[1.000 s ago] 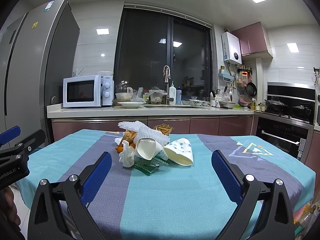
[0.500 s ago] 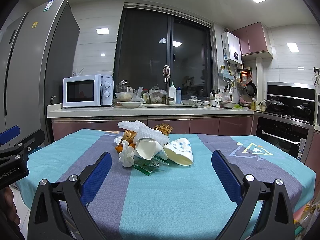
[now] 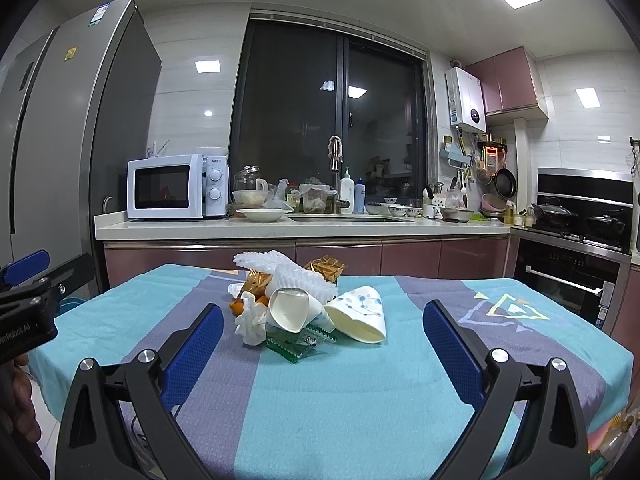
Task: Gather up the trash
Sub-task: 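Move the right tool toward the white foam net while the left tool approaches it, then close the right tool on the foam net while the left tool grasps it too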
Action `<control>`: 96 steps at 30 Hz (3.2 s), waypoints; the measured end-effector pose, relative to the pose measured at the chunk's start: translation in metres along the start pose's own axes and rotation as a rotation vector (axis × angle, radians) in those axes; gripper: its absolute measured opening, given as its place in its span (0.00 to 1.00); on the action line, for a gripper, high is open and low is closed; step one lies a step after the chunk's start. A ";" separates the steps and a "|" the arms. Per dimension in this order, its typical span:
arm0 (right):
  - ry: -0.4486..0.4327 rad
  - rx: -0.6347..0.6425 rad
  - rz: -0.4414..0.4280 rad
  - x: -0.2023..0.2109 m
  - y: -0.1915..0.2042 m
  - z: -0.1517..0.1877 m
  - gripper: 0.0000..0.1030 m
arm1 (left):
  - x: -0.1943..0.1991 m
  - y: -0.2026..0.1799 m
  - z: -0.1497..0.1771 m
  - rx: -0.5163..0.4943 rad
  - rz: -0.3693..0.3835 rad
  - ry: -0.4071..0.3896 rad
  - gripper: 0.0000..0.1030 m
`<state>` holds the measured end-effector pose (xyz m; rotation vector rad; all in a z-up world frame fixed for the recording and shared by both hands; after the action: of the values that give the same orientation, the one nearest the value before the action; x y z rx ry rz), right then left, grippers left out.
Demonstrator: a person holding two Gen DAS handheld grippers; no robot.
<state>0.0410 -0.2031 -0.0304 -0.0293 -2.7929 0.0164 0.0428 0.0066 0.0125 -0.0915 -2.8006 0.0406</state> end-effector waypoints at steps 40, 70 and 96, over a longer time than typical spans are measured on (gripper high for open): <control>0.163 0.111 -0.041 -0.100 -0.015 -0.040 0.94 | -0.273 -0.075 -0.069 0.084 0.314 0.361 0.95; 0.283 0.177 -0.190 -0.169 0.013 -0.055 0.79 | -0.340 -0.074 -0.047 0.271 0.503 0.509 0.36; 0.294 0.195 -0.254 -0.156 0.021 -0.065 0.08 | -0.306 -0.068 -0.067 0.241 0.549 0.408 0.10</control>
<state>0.2100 -0.1856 -0.0232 0.3425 -2.4698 0.2047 0.3495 -0.0809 -0.0231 -0.7169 -2.2666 0.4353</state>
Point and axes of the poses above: each gripper's, at about its wrist camera, not at the fingertips, and x roughly against the way its jaws point, y to its left, z to its underside, the point moved 3 cm from there along -x, roughly the way its jaws point, and after that the axes turned 11 degrees about y, right-handed, at the moved point
